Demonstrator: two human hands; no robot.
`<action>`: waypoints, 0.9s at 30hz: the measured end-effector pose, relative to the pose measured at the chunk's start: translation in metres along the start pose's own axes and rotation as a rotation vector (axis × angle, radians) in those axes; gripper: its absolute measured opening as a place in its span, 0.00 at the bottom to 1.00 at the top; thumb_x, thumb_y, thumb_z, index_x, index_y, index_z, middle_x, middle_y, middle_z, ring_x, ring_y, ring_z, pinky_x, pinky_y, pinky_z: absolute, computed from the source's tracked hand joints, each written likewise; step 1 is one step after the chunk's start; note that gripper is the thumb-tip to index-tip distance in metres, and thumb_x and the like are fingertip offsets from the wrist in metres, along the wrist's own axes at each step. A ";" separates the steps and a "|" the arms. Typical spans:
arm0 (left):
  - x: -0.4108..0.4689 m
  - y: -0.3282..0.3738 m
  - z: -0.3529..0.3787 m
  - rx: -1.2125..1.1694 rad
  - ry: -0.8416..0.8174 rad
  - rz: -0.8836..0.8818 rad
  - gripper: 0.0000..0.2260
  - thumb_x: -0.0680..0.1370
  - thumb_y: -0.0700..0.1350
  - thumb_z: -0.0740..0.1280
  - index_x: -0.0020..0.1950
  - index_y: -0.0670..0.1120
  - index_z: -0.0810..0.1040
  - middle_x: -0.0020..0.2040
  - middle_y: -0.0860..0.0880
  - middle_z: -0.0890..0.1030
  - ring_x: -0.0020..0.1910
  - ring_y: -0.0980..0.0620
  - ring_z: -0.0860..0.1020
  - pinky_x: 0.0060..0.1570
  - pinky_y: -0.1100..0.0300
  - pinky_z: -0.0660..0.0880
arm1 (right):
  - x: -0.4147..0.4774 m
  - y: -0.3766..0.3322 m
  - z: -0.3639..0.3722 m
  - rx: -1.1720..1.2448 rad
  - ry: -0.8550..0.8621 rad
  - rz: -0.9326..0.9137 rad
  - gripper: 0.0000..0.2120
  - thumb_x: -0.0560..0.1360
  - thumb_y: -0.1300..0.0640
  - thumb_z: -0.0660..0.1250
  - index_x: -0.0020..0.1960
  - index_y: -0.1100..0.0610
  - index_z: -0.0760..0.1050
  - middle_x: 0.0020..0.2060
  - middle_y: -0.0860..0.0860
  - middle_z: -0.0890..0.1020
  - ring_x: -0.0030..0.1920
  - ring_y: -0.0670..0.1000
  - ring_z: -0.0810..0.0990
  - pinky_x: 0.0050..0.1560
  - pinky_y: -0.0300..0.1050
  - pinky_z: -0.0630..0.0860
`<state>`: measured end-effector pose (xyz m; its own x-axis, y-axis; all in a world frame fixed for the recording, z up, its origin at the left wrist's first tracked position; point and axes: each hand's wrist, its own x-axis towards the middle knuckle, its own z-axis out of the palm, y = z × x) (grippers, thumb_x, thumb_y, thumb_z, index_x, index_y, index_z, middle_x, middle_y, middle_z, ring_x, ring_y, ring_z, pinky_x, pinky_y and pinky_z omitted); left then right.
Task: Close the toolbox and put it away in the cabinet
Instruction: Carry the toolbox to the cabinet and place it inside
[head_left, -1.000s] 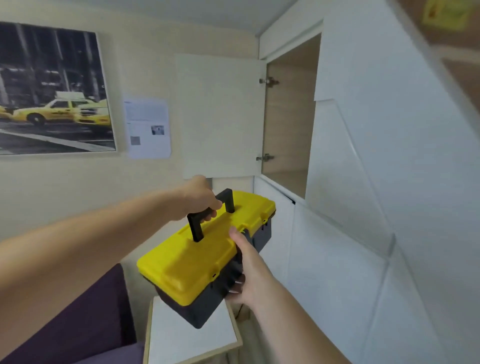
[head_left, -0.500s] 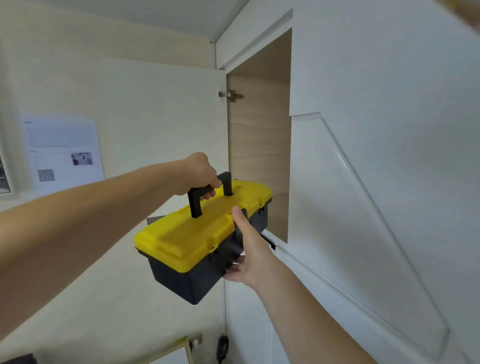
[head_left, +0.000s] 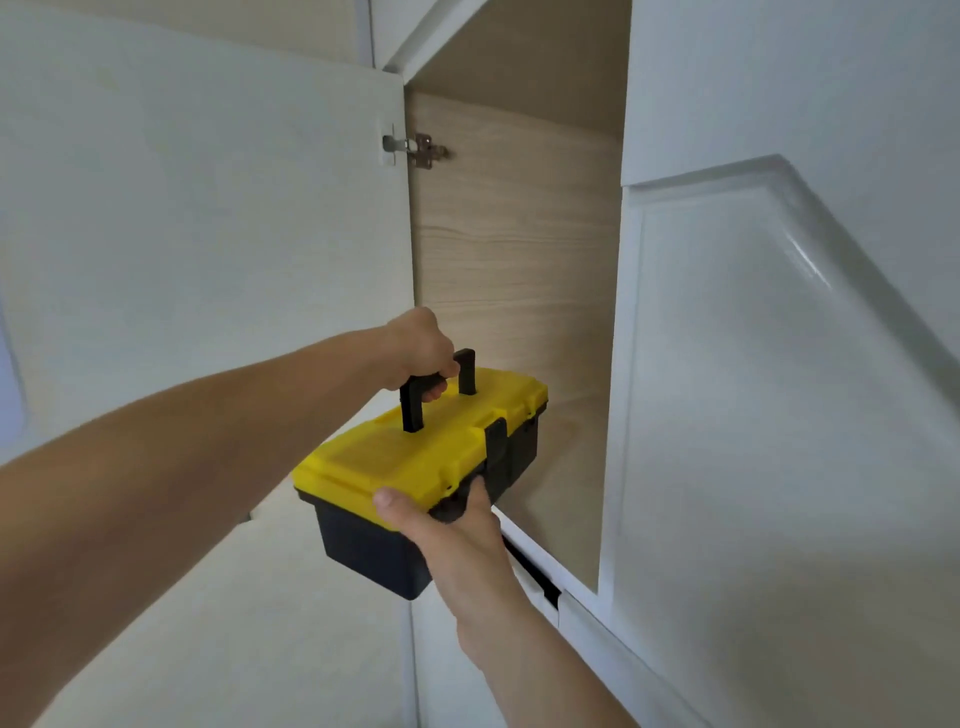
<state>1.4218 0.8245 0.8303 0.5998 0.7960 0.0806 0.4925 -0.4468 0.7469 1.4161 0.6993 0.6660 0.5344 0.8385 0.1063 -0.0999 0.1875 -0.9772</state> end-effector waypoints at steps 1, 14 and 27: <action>0.016 -0.001 0.004 -0.004 -0.020 0.019 0.06 0.74 0.32 0.68 0.48 0.30 0.74 0.37 0.33 0.79 0.32 0.40 0.78 0.38 0.47 0.80 | 0.012 0.004 0.000 -0.029 0.017 -0.024 0.68 0.47 0.31 0.78 0.77 0.42 0.44 0.76 0.45 0.56 0.73 0.53 0.63 0.70 0.58 0.66; 0.159 0.030 0.101 0.021 -0.310 0.254 0.09 0.75 0.36 0.69 0.35 0.35 0.76 0.29 0.38 0.79 0.25 0.43 0.77 0.31 0.51 0.77 | 0.122 0.021 -0.056 -0.841 0.498 -0.240 0.48 0.70 0.44 0.72 0.77 0.43 0.41 0.77 0.48 0.37 0.77 0.52 0.47 0.72 0.50 0.59; 0.204 0.037 0.144 0.039 -0.367 0.490 0.13 0.72 0.44 0.73 0.51 0.36 0.83 0.49 0.40 0.86 0.44 0.44 0.84 0.52 0.50 0.80 | 0.151 0.017 -0.092 -1.276 0.647 -0.175 0.39 0.75 0.37 0.60 0.77 0.51 0.47 0.78 0.55 0.49 0.77 0.58 0.43 0.75 0.60 0.51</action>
<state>1.6530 0.9121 0.7794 0.9370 0.3049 0.1704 0.1232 -0.7451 0.6555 1.5721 0.7818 0.6484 0.7755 0.4131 0.4774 0.6255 -0.6053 -0.4923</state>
